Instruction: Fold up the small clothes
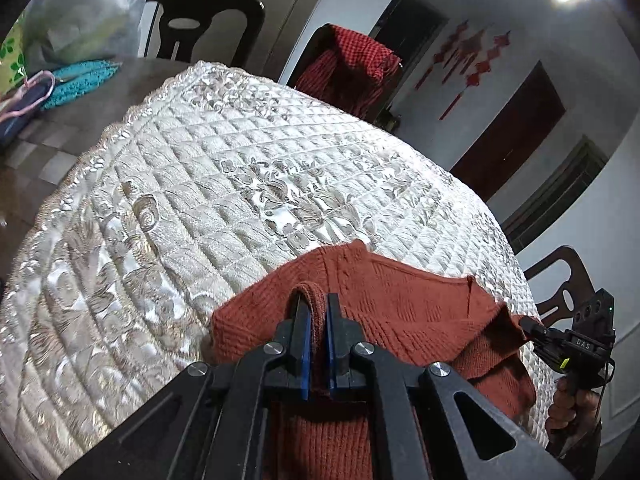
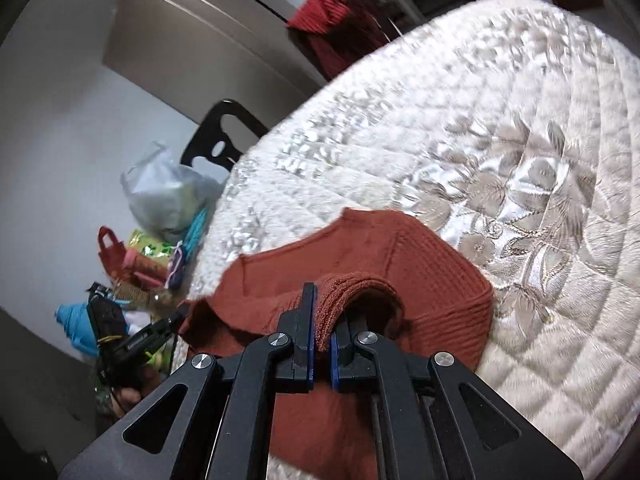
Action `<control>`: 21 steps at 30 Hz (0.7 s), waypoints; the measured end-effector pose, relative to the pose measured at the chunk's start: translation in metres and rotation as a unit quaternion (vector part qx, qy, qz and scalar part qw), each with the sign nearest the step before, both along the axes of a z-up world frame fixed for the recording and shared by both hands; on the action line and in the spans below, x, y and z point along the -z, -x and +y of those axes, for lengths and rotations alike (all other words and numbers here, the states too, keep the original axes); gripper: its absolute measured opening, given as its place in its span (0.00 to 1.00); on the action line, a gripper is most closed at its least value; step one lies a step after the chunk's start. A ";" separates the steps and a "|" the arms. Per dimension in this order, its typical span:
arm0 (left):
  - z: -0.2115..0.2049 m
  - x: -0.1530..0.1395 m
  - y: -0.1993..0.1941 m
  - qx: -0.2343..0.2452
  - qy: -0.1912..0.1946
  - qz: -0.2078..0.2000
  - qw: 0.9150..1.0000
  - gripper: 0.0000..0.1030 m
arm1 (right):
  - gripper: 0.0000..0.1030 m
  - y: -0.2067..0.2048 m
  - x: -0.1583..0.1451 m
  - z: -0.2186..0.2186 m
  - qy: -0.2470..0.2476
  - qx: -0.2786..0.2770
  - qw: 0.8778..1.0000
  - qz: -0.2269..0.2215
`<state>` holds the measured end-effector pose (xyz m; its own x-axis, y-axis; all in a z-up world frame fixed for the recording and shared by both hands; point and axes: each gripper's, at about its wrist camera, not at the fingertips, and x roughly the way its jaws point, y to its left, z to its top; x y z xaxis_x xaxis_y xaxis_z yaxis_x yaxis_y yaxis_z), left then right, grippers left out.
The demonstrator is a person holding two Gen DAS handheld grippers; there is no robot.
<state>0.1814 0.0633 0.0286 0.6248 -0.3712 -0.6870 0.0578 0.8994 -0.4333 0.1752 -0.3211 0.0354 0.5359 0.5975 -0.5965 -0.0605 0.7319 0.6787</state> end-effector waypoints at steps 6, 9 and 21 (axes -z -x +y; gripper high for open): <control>0.001 0.008 -0.018 -0.001 0.005 0.014 1.000 0.08 | 0.05 -0.020 0.000 -0.001 0.006 0.001 1.000 0.005; 0.004 0.014 -0.026 -0.005 0.021 0.032 0.999 0.09 | 0.06 -0.032 0.013 -0.003 0.007 0.009 0.999 0.032; 0.019 -0.019 0.004 -0.045 0.001 -0.028 0.999 0.40 | 0.41 -0.006 -0.022 -0.010 0.038 0.019 0.998 -0.049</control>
<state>0.1776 0.0828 0.0476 0.6935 -0.3132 -0.6488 0.0011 0.9010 -0.4338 0.1809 -0.3316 0.0575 0.6156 0.5306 -0.5826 -0.0944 0.7837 0.6140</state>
